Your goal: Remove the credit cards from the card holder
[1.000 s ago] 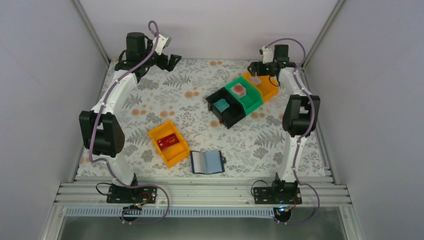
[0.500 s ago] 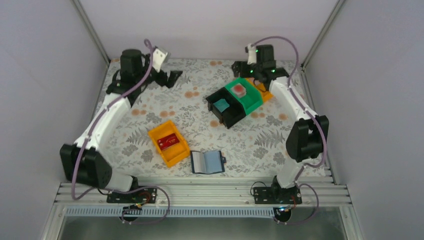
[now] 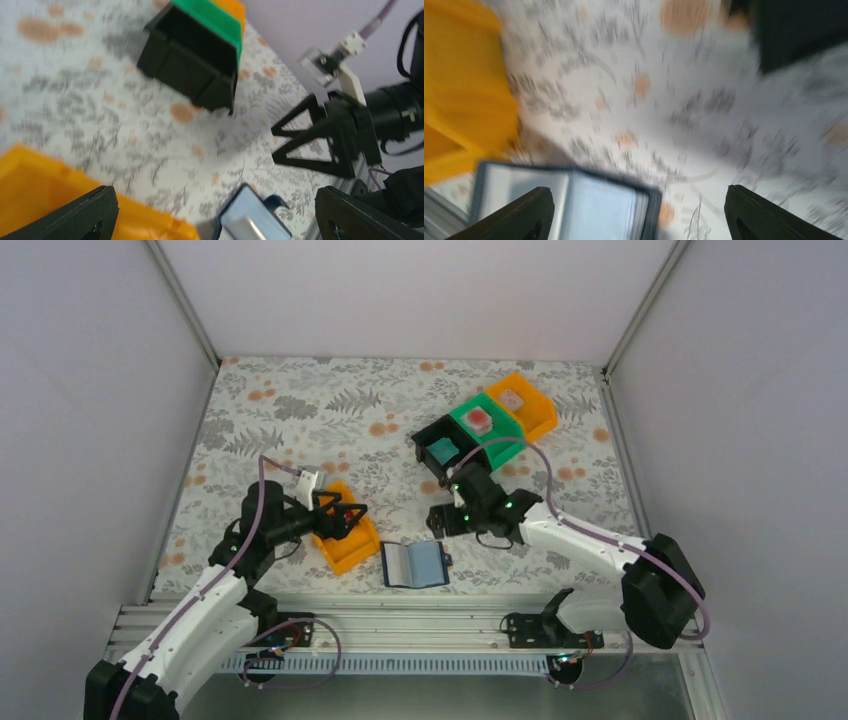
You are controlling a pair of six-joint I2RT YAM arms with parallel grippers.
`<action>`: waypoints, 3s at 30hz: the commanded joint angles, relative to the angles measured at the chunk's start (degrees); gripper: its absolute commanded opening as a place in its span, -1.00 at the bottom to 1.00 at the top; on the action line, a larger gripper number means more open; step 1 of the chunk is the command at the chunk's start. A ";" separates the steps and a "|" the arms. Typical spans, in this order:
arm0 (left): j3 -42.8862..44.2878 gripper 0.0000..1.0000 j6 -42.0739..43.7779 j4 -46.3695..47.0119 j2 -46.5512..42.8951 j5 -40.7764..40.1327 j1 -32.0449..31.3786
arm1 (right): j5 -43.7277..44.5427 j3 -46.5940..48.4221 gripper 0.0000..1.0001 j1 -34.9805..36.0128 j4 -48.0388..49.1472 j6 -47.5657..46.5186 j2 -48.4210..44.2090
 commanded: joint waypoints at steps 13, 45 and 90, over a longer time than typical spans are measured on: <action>-6.43 0.84 -9.63 4.45 1.51 5.48 -5.99 | -0.27 -3.82 0.57 10.96 -2.12 8.57 11.52; -7.44 0.87 -7.68 13.72 1.08 6.32 -9.41 | 6.29 3.64 -0.92 13.73 -6.12 10.53 7.39; 11.73 -0.95 26.22 19.87 6.52 37.23 -3.46 | -16.81 18.44 -0.28 9.69 6.86 -34.17 -8.57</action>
